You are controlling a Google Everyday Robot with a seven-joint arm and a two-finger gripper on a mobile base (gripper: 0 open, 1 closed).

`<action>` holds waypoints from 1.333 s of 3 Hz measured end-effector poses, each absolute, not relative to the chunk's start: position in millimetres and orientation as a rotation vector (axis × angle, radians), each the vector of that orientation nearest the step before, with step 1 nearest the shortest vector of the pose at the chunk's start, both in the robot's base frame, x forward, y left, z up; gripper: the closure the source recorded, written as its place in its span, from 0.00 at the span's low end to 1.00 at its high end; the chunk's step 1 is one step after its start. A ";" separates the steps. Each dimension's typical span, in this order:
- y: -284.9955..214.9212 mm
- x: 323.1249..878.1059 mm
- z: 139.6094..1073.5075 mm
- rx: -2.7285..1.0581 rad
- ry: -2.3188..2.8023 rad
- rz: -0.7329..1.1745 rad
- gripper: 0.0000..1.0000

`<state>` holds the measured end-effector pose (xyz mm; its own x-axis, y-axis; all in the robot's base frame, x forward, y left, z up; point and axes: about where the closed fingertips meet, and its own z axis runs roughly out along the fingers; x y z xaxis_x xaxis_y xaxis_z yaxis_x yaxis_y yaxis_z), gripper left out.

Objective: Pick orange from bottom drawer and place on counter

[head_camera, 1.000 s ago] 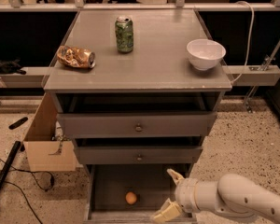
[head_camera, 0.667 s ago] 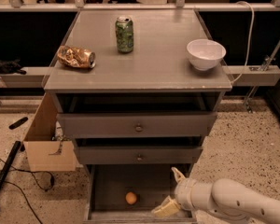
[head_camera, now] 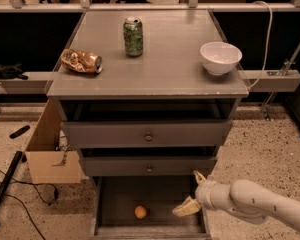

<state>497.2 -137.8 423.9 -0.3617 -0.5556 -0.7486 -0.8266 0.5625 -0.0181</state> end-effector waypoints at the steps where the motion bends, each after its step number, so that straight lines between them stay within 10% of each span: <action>1: -129.6 493.3 387.0 -1.135 2.105 0.481 0.00; 4: -79.6 490.4 261.2 -1.283 2.148 0.522 0.00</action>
Offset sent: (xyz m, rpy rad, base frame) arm -0.0133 0.0345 -0.1407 -0.0824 0.1156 0.0778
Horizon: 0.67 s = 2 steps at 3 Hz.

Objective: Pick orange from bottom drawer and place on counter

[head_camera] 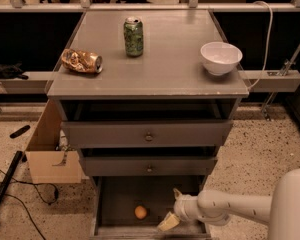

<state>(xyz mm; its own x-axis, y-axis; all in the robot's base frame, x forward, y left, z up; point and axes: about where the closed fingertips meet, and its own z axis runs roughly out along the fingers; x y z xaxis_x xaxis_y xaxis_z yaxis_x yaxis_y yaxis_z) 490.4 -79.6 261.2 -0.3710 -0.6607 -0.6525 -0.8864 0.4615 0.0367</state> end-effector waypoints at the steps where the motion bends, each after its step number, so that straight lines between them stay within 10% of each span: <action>1: -24.5 509.1 210.9 -1.295 2.132 0.593 0.00; 2: -24.4 509.1 210.9 -1.295 2.132 0.593 0.00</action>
Offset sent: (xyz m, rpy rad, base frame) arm 0.0319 0.0785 -0.0716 0.0607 0.0364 0.0308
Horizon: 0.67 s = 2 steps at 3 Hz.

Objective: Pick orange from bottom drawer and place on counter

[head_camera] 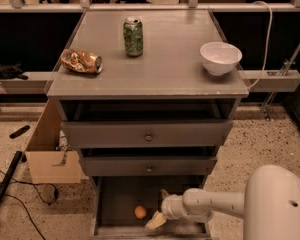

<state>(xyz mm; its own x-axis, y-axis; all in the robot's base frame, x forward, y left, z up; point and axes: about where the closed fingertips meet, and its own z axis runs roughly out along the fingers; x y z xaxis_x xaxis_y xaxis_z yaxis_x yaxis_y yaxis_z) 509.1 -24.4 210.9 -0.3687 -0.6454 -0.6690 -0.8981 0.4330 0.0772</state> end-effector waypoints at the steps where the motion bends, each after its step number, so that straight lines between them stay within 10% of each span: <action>1: -10.1 515.4 195.9 -1.326 2.131 0.590 0.00; 2: -1.0 519.2 182.5 -1.346 2.135 0.592 0.00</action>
Offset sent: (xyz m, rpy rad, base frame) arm 0.0169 0.0310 -0.0430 -0.0372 0.0161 0.0470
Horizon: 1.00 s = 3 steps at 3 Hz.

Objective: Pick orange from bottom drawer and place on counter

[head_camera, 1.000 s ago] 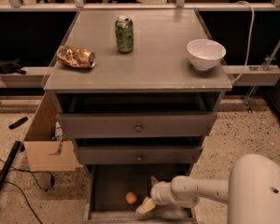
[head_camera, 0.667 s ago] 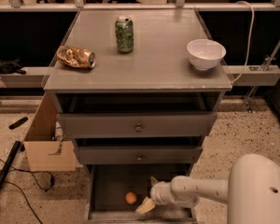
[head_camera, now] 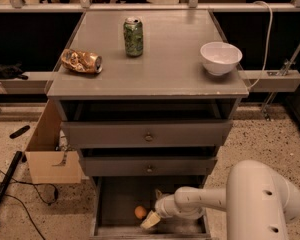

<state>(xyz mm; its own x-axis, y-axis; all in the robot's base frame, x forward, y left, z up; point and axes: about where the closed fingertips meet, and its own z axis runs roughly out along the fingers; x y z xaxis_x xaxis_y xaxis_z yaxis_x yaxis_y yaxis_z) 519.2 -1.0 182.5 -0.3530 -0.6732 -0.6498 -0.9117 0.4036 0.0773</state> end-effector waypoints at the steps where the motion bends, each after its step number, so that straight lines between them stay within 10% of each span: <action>1: 6.5 517.4 167.9 -1.347 2.143 0.609 0.00; 3: 25.5 520.7 154.7 -1.313 2.125 0.680 0.00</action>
Offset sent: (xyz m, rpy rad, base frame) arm -0.0020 0.0164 -0.0340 0.0418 0.0333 0.0001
